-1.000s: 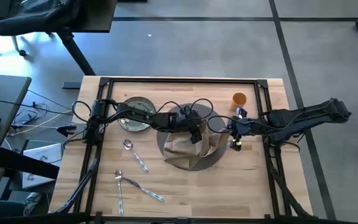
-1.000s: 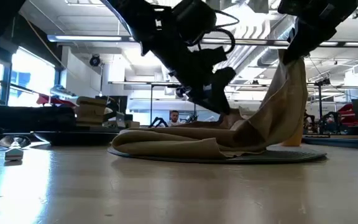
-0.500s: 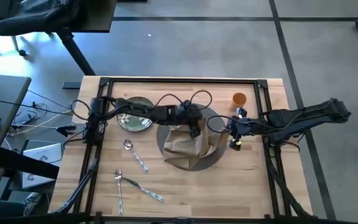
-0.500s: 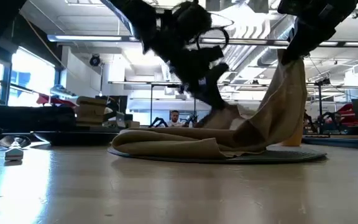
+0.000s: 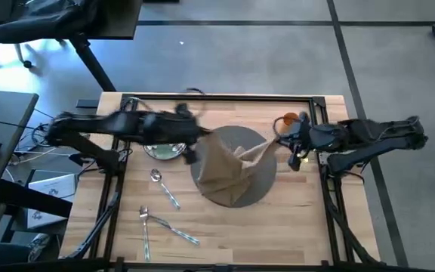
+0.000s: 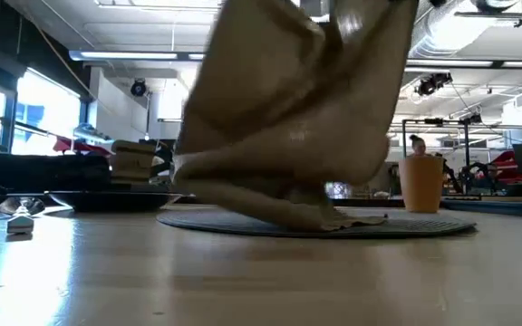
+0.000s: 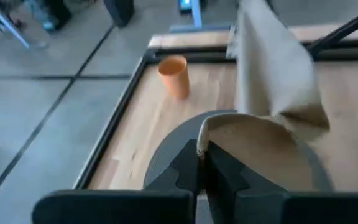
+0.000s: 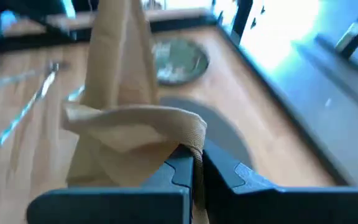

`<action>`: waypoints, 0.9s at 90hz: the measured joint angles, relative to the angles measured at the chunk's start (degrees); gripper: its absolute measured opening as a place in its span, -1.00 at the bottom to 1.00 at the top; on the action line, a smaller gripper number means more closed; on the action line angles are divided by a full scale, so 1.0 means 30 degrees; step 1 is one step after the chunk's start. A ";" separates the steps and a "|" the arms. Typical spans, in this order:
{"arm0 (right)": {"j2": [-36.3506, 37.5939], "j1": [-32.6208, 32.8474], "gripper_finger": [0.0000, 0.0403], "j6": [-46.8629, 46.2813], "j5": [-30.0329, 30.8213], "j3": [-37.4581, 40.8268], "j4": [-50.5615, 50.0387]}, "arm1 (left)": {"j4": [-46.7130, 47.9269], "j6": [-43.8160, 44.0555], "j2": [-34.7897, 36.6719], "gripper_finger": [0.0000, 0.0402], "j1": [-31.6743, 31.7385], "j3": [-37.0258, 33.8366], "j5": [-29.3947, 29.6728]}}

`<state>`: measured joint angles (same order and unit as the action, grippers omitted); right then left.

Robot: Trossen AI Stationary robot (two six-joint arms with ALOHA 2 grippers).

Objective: Set table place
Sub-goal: Fold the brown table napkin

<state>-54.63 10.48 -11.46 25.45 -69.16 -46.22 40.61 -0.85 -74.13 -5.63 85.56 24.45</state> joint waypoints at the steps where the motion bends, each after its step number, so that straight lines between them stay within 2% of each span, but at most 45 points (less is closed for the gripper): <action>1: 0.0000 -0.0036 -1.00 0.0141 0.0067 -0.0218 0.0017 | 0.0070 -0.0021 0.0253 -1.00 -0.0027 0.0000 0.0038; 18: 0.0000 -0.0560 -1.00 0.1654 0.0505 -0.3575 -0.0397 | -0.0092 -0.0450 0.3647 -1.00 -0.0068 0.0000 0.0656; 37: -0.0007 -0.1721 -1.00 0.2682 0.0774 -0.5668 -0.0954 | -0.0667 -0.0952 0.5679 -1.00 0.0470 0.0000 0.1068; 70: -0.0032 -0.3615 -1.00 0.4026 0.1073 -0.5211 -0.1319 | -0.0652 -0.1968 0.5139 -1.00 0.1880 -0.0007 0.1029; 81: -0.0015 -0.4874 -1.00 0.5065 0.1071 -0.4951 -0.1244 | -0.0942 -0.2421 0.4159 -1.00 0.2871 -0.0029 -0.0417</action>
<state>-54.68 -4.14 3.73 28.67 -84.02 -49.95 37.79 -8.11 -61.65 2.99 85.47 23.21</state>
